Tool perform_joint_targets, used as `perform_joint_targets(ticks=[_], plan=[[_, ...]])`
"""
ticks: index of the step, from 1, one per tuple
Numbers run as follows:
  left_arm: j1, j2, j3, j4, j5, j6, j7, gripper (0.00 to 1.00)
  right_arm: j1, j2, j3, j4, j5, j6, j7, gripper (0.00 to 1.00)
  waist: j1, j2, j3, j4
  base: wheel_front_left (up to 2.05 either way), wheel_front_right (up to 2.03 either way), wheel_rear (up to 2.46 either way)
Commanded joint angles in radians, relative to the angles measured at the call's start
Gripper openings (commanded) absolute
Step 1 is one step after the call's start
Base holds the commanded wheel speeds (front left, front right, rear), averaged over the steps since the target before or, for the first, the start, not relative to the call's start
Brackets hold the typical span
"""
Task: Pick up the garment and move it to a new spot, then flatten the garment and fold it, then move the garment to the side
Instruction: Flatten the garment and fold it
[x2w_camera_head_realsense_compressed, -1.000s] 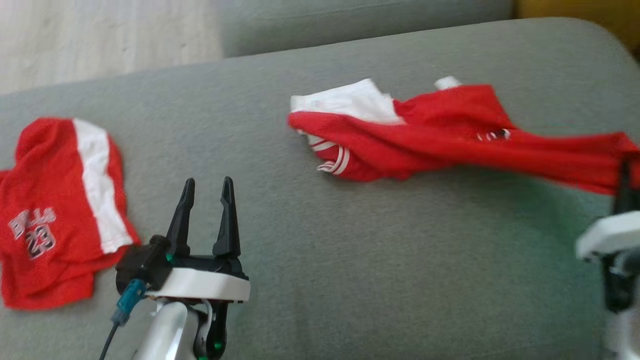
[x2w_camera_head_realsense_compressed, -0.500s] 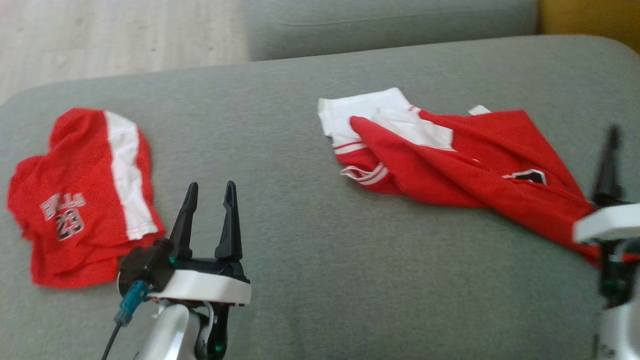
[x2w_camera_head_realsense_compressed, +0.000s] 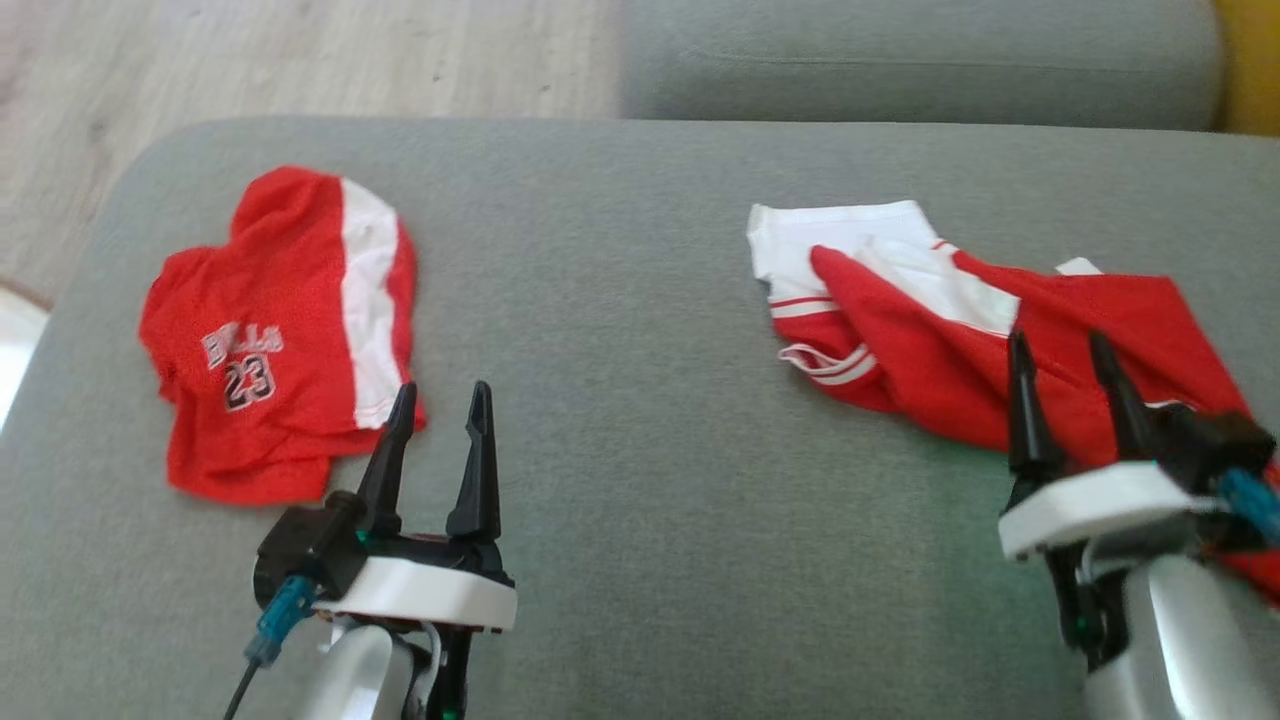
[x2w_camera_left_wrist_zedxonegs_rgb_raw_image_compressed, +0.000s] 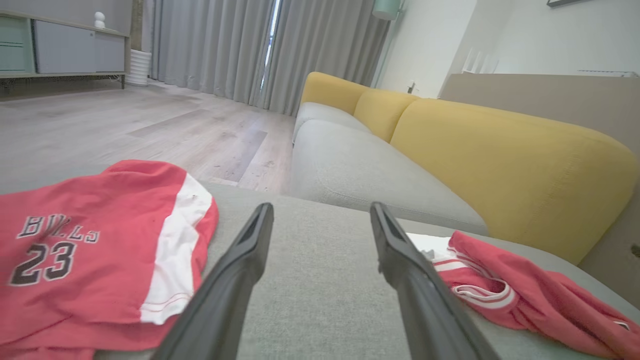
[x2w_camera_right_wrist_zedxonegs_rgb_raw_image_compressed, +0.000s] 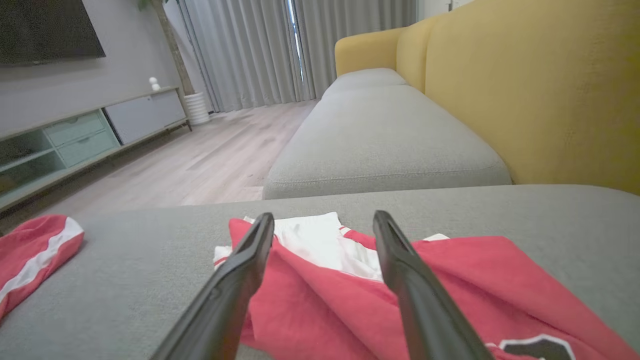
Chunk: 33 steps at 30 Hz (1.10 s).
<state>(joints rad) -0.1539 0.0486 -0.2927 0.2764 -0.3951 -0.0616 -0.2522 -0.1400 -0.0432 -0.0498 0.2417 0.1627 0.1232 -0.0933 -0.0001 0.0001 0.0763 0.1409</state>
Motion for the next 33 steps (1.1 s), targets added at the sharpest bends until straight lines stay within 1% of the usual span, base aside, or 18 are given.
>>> perform_joint_targets(ticks=[1,7,13,16,20,26,27,28,29,33], plan=[[-0.026,0.002,0.024,-0.035,0.001,0.001,-0.010,1.00,-0.078,-0.007,0.013,-0.020,-0.018,0.008,0.003,1.00,0.0001,-0.0001,0.016,0.021,0.00,0.00,0.00],[-0.050,0.002,0.002,-0.040,-0.014,0.002,-0.010,1.00,-0.259,-0.007,-0.056,0.129,-0.159,0.008,0.118,1.00,0.0001,-0.0001,0.067,0.074,0.00,0.00,0.00],[-0.073,0.002,-0.029,-0.036,-0.032,0.008,-0.010,1.00,-0.397,-0.007,-0.204,0.314,-0.340,0.008,0.204,1.00,0.0001,-0.0001,0.102,0.119,0.00,0.00,0.00],[-0.081,0.002,-0.034,-0.035,-0.038,0.011,-0.010,1.00,-0.436,-0.007,-0.250,0.387,-0.398,0.008,0.213,1.00,0.0001,-0.0001,0.112,0.131,0.00,0.00,0.00],[-0.085,0.002,-0.035,-0.037,-0.041,0.014,-0.010,1.00,-0.471,-0.007,-0.283,0.464,-0.448,0.008,0.203,1.00,0.0001,-0.0001,0.123,0.137,0.00,0.00,0.00],[-0.092,0.002,-0.041,-0.039,-0.043,0.017,-0.010,1.00,-0.510,-0.011,-0.323,0.541,-0.501,0.008,0.186,1.00,0.0001,-0.0001,0.139,0.136,0.00,0.00,0.00],[-0.093,0.002,-0.043,-0.040,-0.043,0.017,-0.010,1.00,-0.518,-0.011,-0.332,0.555,-0.509,0.008,0.183,0.98,0.0001,-0.0001,0.142,0.135,0.00,0.00,0.00],[-0.095,0.002,-0.044,-0.040,-0.043,0.018,-0.010,1.00,-0.526,-0.011,-0.340,0.569,-0.516,0.008,0.181,0.41,0.0001,-0.0001,0.146,0.134,0.00,0.00,0.00],[-0.097,0.002,-0.045,-0.040,-0.043,0.018,-0.010,1.00,-0.534,-0.011,-0.347,0.582,-0.522,0.008,0.178,0.00,0.0001,-0.0001,0.149,0.133,0.00,0.00,0.00],[-0.104,0.002,-0.044,-0.038,-0.042,0.018,-0.010,1.00,-0.560,-0.011,-0.361,0.620,-0.539,0.008,0.141,0.00,0.0001,-0.0001,0.157,0.126,0.00,0.00,0.00]])
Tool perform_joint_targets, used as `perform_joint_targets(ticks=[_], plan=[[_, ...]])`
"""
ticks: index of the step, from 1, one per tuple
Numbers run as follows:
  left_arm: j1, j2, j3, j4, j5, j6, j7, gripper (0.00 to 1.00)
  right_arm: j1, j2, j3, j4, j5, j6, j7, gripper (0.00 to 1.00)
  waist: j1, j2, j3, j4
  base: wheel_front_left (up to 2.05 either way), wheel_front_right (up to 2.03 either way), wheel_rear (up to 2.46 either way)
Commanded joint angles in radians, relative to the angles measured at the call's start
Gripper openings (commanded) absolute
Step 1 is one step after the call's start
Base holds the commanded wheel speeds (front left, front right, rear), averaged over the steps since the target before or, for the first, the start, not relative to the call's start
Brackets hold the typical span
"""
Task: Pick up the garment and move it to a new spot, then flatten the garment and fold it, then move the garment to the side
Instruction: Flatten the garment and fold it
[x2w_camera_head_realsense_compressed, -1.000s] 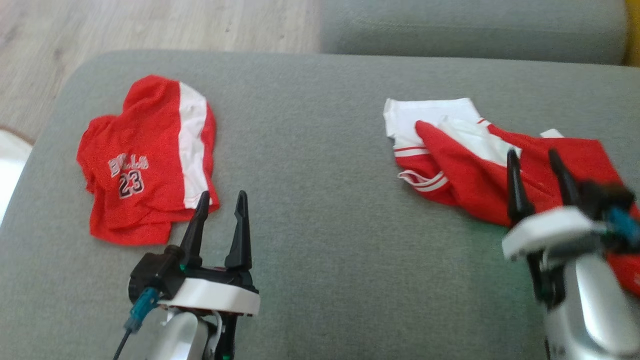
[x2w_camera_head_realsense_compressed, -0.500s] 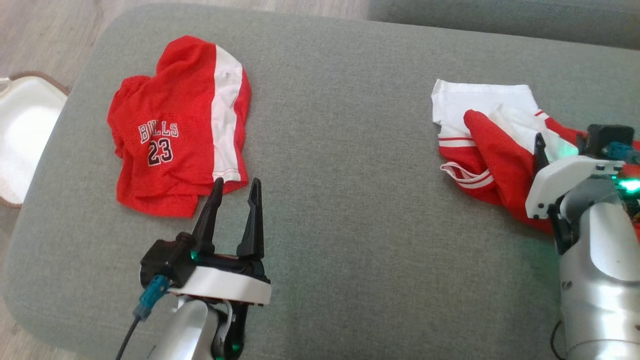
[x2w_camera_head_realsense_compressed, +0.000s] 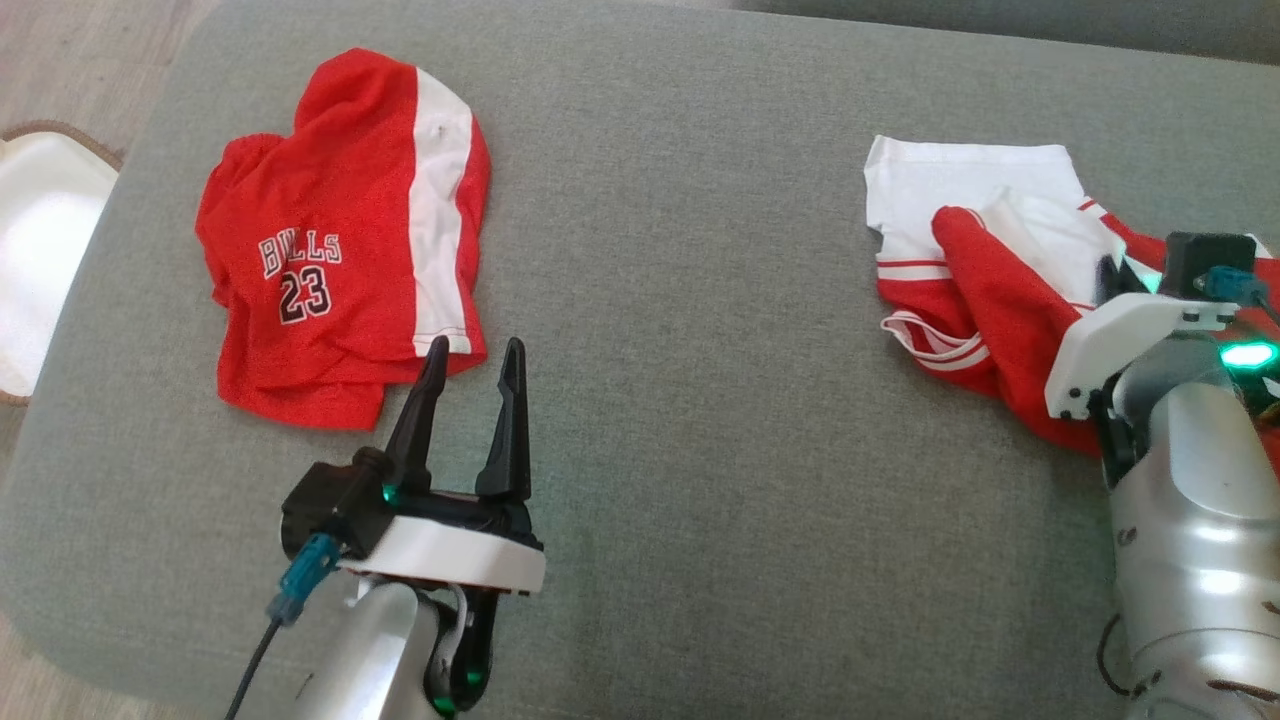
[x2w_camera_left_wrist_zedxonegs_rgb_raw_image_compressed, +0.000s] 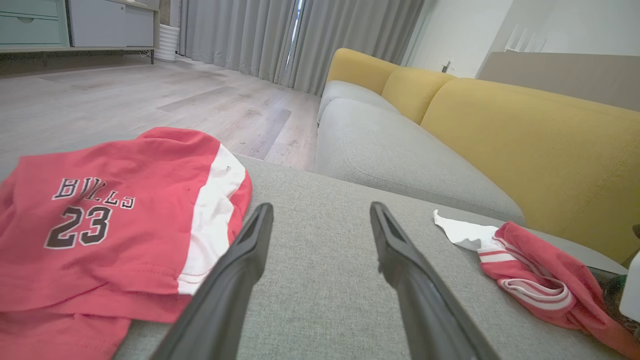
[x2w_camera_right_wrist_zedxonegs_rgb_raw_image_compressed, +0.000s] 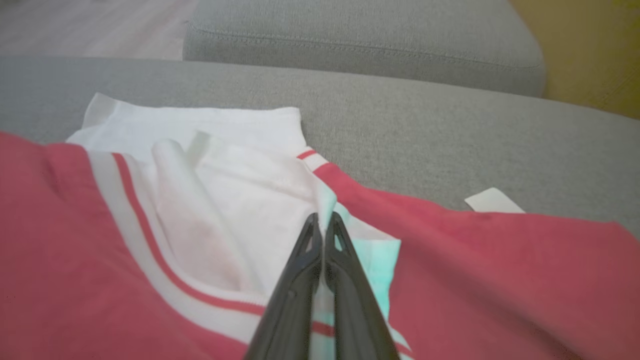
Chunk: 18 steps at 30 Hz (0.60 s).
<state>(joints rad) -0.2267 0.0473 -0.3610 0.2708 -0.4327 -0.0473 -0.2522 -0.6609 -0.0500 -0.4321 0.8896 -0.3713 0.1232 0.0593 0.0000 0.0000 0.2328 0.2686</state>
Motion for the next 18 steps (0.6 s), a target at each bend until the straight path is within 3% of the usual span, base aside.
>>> perform_joint_targets(ticks=[1,5,9,13,14,18], plan=[[-0.033,0.003,0.025,-0.031,-0.004,0.003,-0.010,1.00,-0.047,-0.004,0.022,-0.022,-0.004,0.008,-0.032,0.00,0.0000,0.0000,0.001,-0.003,0.00,0.00,0.00],[-0.031,0.003,0.029,-0.024,-0.003,0.003,-0.010,1.00,-0.075,-0.002,0.055,0.000,0.026,0.008,-0.136,0.00,0.0000,0.0000,-0.013,-0.017,0.00,0.00,0.00],[-0.026,0.003,0.037,-0.022,0.000,0.004,-0.010,1.00,-0.110,-0.001,0.194,0.037,0.158,0.008,-0.258,0.00,0.0000,0.0000,-0.044,-0.031,0.00,0.00,0.00],[-0.015,0.003,0.059,-0.029,0.007,0.010,-0.010,1.00,-0.107,-0.001,0.462,-0.012,0.389,0.008,-0.306,0.00,0.0000,0.0000,-0.084,-0.044,0.00,0.00,0.00],[-0.007,0.003,0.072,-0.034,0.011,0.012,-0.010,1.00,-0.069,-0.001,0.608,-0.099,0.504,0.008,-0.311,0.00,0.0000,0.0000,-0.102,-0.050,0.00,0.00,0.00],[0.011,0.003,0.090,-0.038,0.019,0.011,-0.010,1.00,0.039,0.000,0.835,-0.282,0.646,0.008,-0.283,0.00,0.0000,0.0000,-0.132,-0.054,0.00,0.00,0.00]])
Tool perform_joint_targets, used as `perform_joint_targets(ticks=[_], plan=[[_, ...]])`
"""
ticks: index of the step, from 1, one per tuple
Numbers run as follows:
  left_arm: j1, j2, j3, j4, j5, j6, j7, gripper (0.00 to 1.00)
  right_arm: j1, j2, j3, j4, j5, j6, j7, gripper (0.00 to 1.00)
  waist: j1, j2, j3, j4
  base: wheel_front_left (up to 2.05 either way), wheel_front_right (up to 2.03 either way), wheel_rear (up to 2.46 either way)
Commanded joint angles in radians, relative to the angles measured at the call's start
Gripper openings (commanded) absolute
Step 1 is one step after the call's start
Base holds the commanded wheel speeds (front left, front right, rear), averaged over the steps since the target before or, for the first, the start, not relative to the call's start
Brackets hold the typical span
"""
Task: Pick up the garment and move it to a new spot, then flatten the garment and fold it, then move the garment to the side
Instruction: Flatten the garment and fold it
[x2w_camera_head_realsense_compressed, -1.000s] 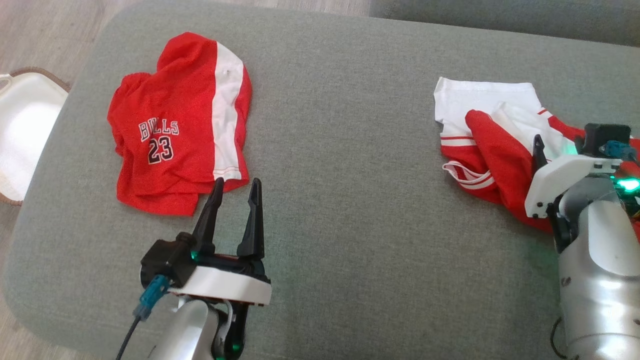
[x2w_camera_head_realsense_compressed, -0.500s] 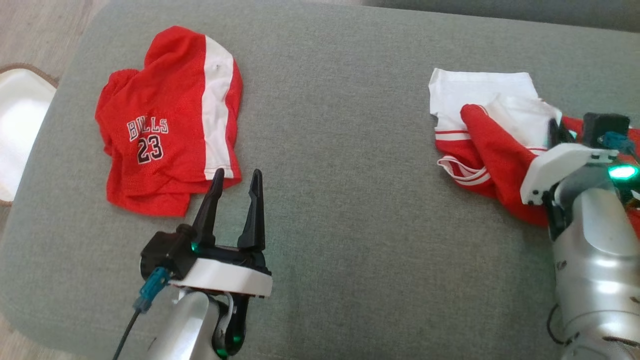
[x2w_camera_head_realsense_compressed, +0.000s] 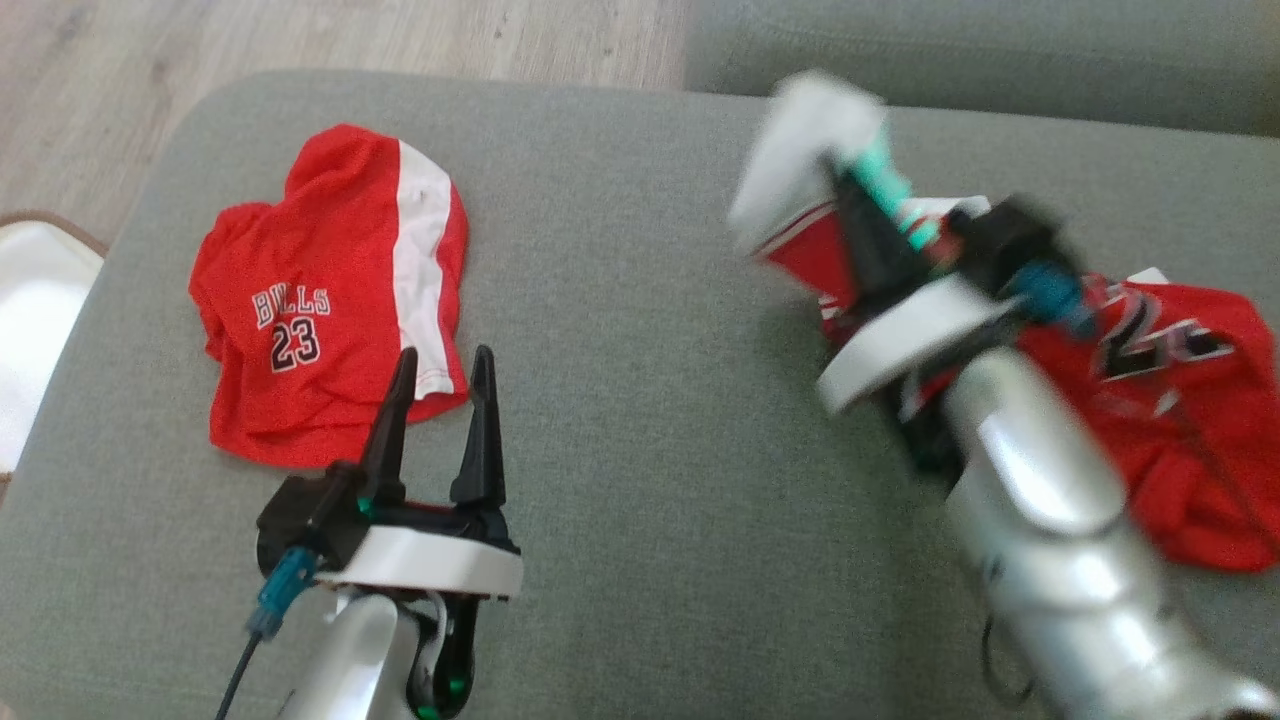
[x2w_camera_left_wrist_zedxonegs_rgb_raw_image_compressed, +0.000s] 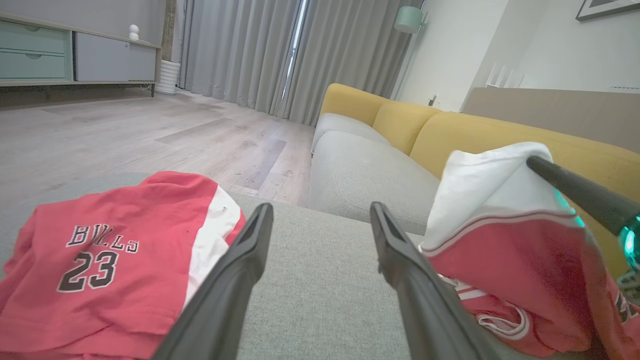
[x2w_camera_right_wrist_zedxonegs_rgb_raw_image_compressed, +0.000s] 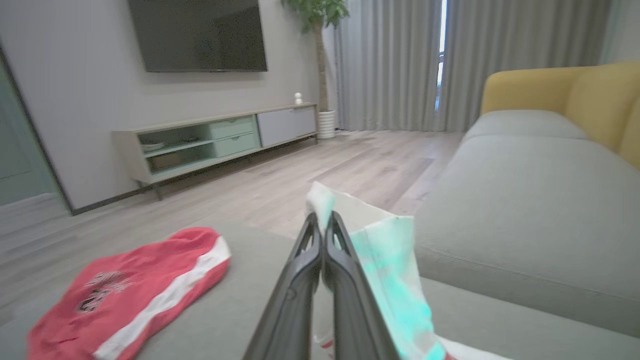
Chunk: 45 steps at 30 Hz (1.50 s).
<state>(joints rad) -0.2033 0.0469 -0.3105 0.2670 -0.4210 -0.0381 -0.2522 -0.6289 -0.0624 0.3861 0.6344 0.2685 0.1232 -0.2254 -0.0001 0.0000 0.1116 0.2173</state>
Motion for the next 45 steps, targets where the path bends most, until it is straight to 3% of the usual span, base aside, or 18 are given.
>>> perform_joint_targets(ticks=[1,5,9,10,11,15,22,26,34,37,45], plan=[[-0.007,0.003,0.042,-0.034,0.008,0.001,-0.010,1.00,0.037,0.012,0.064,-0.069,0.032,0.008,0.019,0.00,0.0001,0.0000,-0.018,-0.002,0.00,0.00,0.00],[0.014,0.003,0.054,-0.034,0.013,-0.002,-0.010,1.00,0.151,0.012,0.218,-0.202,0.101,0.008,0.100,0.00,0.0001,0.0000,-0.043,0.001,0.00,0.00,0.00],[0.030,0.003,0.064,-0.034,0.017,-0.005,-0.010,1.00,0.234,0.012,0.345,-0.259,0.143,0.008,0.172,0.00,0.0001,0.0000,-0.056,0.005,0.00,0.00,0.00],[0.033,0.003,0.067,-0.034,0.018,-0.005,-0.010,1.00,0.250,0.012,0.378,-0.258,0.157,0.008,0.202,0.20,0.0001,0.0000,-0.059,0.003,0.00,0.00,0.00],[0.036,0.003,0.070,-0.033,0.020,-0.005,-0.010,1.00,0.259,0.012,0.409,-0.255,0.161,0.008,0.227,1.00,0.0001,0.0000,-0.061,0.002,0.00,0.00,0.00],[0.044,0.005,0.078,-0.029,0.027,-0.005,-0.010,1.00,0.271,0.001,0.477,-0.244,0.187,0.008,0.267,1.00,0.0001,0.0000,-0.067,-0.014,0.00,0.00,0.00],[0.049,0.009,0.092,-0.037,0.034,-0.005,-0.010,1.00,0.267,-0.014,0.442,-0.247,0.182,0.008,0.241,1.00,0.0001,0.0000,-0.074,-0.062,0.00,0.00,0.00],[0.049,0.009,0.097,-0.044,0.036,-0.005,-0.010,1.00,0.276,-0.017,0.296,-0.261,0.156,0.008,0.190,1.00,0.0001,0.0000,-0.079,-0.095,0.00,0.00,0.00],[0.051,0.006,0.105,-0.080,0.037,-0.007,-0.010,1.00,0.344,0.003,-0.161,-0.331,-0.023,0.008,0.067,1.00,0.0001,0.0000,-0.082,-0.140,0.00,0.00,0.00],[0.055,0.005,0.105,-0.093,0.037,-0.010,-0.010,1.00,0.393,0.010,-0.287,-0.374,-0.067,0.008,0.039,1.00,0.0001,0.0000,-0.082,-0.150,0.00,0.00,0.00],[0.061,0.004,0.101,-0.105,0.041,-0.016,-0.010,1.00,0.479,0.012,-0.337,-0.419,-0.037,0.008,0.028,1.00,0.0001,0.0000,-0.068,-0.165,0.00,0.00,0.00]])
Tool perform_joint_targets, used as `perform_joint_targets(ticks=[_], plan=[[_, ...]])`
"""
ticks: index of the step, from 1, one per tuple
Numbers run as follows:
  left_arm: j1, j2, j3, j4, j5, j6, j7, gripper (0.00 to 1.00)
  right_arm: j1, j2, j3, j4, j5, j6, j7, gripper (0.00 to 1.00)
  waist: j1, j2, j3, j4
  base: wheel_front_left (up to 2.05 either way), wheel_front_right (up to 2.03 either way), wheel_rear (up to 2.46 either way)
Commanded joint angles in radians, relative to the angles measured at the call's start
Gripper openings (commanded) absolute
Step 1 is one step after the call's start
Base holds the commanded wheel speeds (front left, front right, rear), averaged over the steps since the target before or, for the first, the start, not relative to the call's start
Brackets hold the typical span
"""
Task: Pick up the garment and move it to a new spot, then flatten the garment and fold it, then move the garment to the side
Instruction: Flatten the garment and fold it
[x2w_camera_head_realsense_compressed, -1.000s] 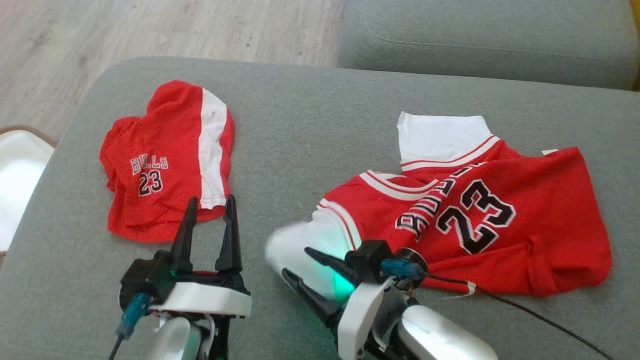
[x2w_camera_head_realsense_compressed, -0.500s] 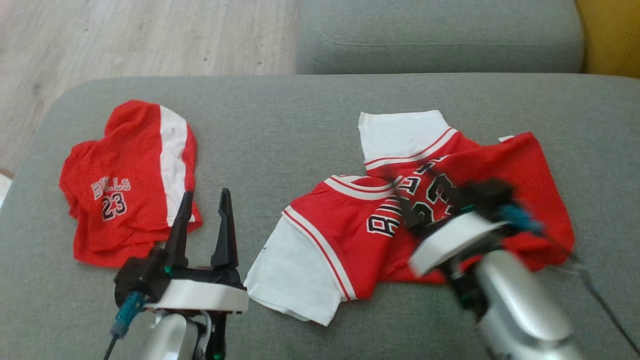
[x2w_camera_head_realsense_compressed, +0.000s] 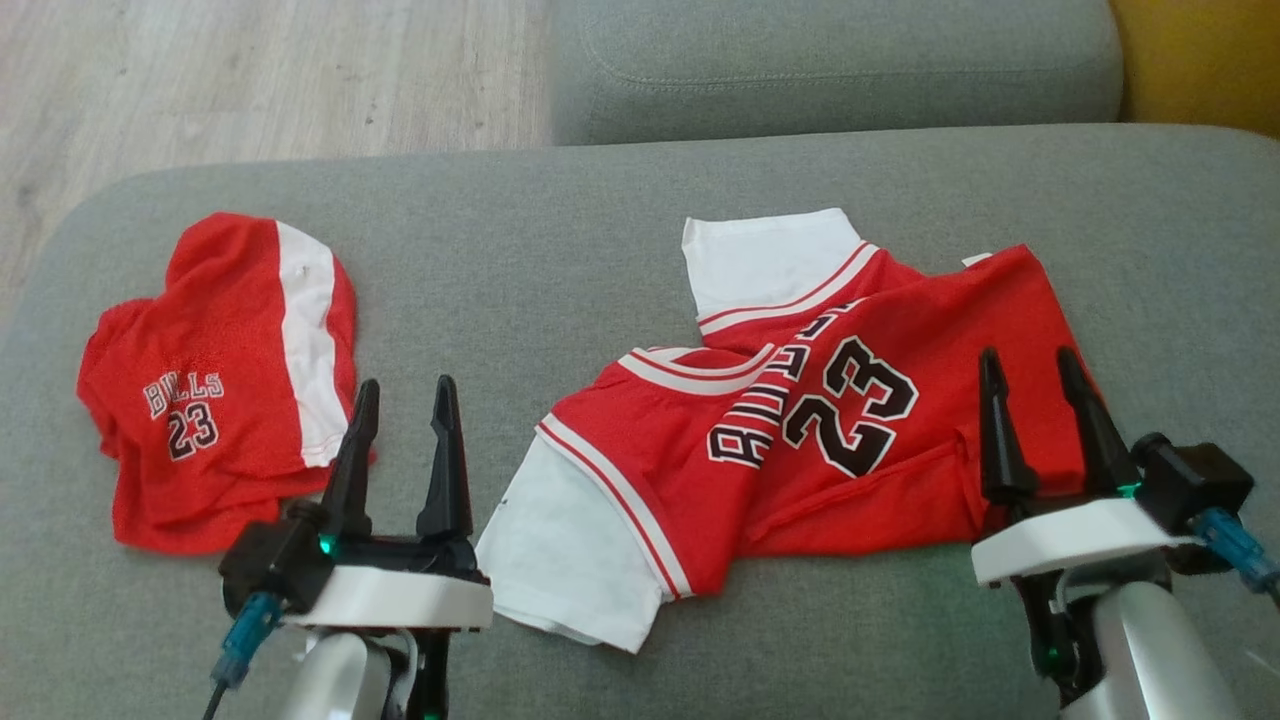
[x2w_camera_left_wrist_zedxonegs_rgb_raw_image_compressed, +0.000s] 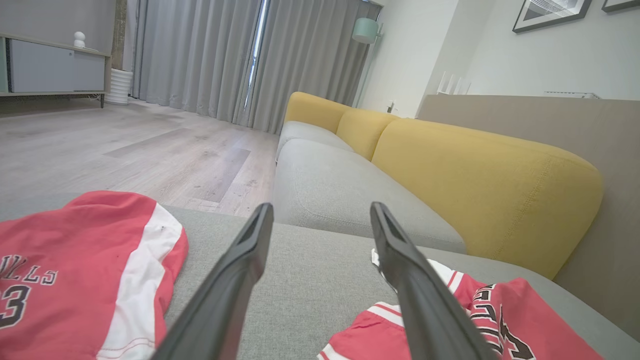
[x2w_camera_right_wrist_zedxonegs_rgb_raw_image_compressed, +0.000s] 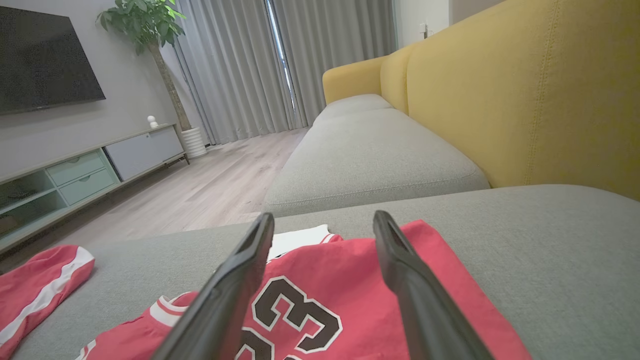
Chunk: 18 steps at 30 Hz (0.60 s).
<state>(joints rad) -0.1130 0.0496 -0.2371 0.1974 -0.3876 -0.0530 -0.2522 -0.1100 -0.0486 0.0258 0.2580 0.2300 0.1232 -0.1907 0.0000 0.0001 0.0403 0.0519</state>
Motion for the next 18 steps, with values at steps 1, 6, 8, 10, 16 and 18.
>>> perform_joint_targets(ticks=[1,6,8,10,16,18], plan=[[-0.031,0.001,0.026,-0.036,0.009,-0.002,-0.010,1.00,-0.044,-0.002,0.024,-0.048,-0.003,0.008,-0.002,1.00,0.0000,-0.0001,0.007,0.003,0.00,0.00,0.00],[-0.043,0.001,0.009,-0.036,0.000,-0.004,-0.010,1.00,-0.113,-0.002,0.029,-0.057,-0.055,0.008,0.051,1.00,0.0000,-0.0001,0.040,0.027,0.00,0.00,0.00],[-0.050,0.001,-0.002,-0.034,-0.003,-0.004,-0.010,1.00,-0.161,-0.002,0.046,-0.047,-0.081,0.008,0.087,1.00,0.0000,-0.0001,0.059,0.044,0.00,0.00,0.00],[-0.058,0.001,-0.012,-0.032,-0.006,-0.004,-0.010,1.00,-0.221,-0.002,0.068,-0.021,-0.100,0.008,0.126,1.00,0.0000,-0.0001,0.079,0.062,0.00,0.00,0.00],[-0.084,0.001,-0.031,-0.025,-0.015,-0.004,-0.010,1.00,-0.388,-0.002,0.116,0.123,-0.143,0.008,0.240,1.00,0.0000,-0.0001,0.127,0.113,0.00,0.00,0.00],[-0.093,0.001,-0.041,-0.021,-0.021,-0.005,-0.010,1.00,-0.450,-0.002,0.132,0.211,-0.135,0.008,0.291,1.00,0.0000,-0.0001,0.140,0.138,0.00,0.00,0.00]])
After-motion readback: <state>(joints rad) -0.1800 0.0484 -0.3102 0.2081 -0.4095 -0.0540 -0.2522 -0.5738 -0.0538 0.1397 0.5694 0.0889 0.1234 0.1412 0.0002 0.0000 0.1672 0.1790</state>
